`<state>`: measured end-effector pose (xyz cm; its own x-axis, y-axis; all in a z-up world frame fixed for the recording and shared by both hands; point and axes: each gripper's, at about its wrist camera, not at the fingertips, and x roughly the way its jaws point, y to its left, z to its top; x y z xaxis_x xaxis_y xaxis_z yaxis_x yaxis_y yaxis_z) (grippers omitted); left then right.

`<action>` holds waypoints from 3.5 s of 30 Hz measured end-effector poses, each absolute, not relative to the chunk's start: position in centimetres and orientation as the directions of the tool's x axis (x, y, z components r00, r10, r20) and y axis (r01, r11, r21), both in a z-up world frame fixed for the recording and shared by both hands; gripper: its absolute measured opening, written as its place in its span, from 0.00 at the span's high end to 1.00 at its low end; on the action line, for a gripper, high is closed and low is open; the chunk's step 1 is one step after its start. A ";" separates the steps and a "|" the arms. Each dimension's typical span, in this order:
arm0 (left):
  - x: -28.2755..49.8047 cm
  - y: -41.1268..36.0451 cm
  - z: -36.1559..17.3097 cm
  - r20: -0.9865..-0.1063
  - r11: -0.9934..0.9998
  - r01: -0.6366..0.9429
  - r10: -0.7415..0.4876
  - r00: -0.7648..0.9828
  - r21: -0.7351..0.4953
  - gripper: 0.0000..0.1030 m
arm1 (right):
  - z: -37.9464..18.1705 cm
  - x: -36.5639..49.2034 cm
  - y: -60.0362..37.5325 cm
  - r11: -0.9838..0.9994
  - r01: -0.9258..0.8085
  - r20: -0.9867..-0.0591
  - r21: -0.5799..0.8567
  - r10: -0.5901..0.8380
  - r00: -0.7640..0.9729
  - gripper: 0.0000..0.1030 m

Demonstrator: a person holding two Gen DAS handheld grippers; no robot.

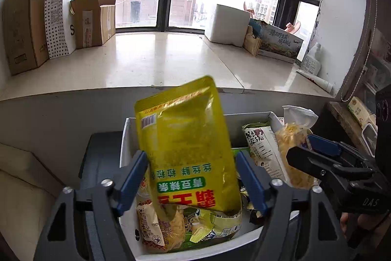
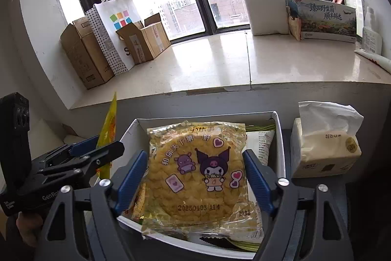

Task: Organize snacks

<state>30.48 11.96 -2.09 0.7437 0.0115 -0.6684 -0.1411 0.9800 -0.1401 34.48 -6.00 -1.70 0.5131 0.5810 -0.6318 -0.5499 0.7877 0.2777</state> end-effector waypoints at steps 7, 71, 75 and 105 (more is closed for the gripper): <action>29.4 11.9 -2.6 -0.667 0.985 -0.140 0.037 0.744 -0.101 0.00 | -1.4 33.3 -6.3 0.791 -0.570 -0.624 0.223 0.565 0.540 0.00; 5.0 2.7 1.1 -0.656 0.986 -0.119 0.012 0.754 -0.119 0.00 | 1.2 9.9 -16.8 0.812 -0.568 -0.625 0.132 0.513 0.589 0.00; 5.0 2.6 1.1 -0.656 0.986 -0.118 0.012 0.755 -0.117 0.00 | 1.2 9.8 -16.8 0.813 -0.567 -0.626 0.132 0.512 0.588 0.00; 4.9 2.6 0.8 -0.662 0.986 -0.118 0.013 0.750 -0.114 0.00 | 1.0 9.5 -16.7 0.809 -0.570 -0.626 0.141 0.519 0.582 0.00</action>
<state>4.88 2.64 0.78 0.7496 0.0133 -0.6617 -0.1180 0.9865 -0.1139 9.49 -16.74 1.02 0.5817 0.5190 -0.6263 -0.5704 0.8092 0.1408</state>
